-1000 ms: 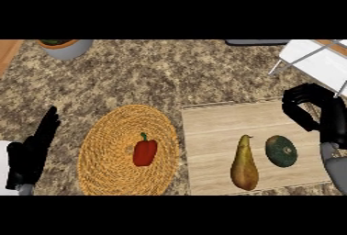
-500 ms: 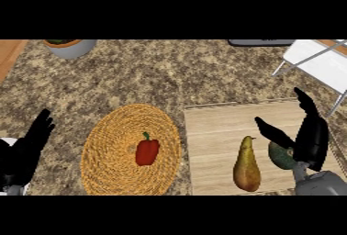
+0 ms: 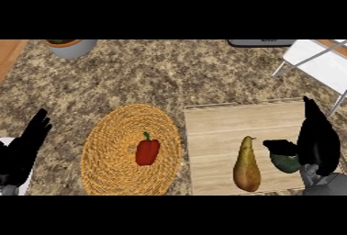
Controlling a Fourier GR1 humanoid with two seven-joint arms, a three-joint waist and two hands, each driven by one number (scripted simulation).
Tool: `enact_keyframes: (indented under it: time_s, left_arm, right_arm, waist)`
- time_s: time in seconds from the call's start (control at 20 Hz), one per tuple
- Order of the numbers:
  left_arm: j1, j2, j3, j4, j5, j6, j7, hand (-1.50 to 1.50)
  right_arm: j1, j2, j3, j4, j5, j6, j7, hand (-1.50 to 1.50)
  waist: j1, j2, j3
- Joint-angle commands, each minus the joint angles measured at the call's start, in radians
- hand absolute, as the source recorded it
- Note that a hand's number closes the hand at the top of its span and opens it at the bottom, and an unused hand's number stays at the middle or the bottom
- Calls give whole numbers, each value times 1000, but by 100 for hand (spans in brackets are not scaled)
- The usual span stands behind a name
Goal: Pick the squash from the tray and place it in the tiered shelf
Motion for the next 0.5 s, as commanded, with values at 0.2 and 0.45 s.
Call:
enact_keyframes:
  time_s: [0.2,0.45]
  left_arm:
    - [-11,-7,2,13,3,-21,-8,0]
    - [-22,-1,10,-1,9,-42,-19,0]
  right_arm:
    - [-49,-18,102,-106,-72,493,336,-150]
    - [-93,-55,85,-147,-138,666,428,-150]
  waist:
    - [26,9,3]
    - [34,10,6]
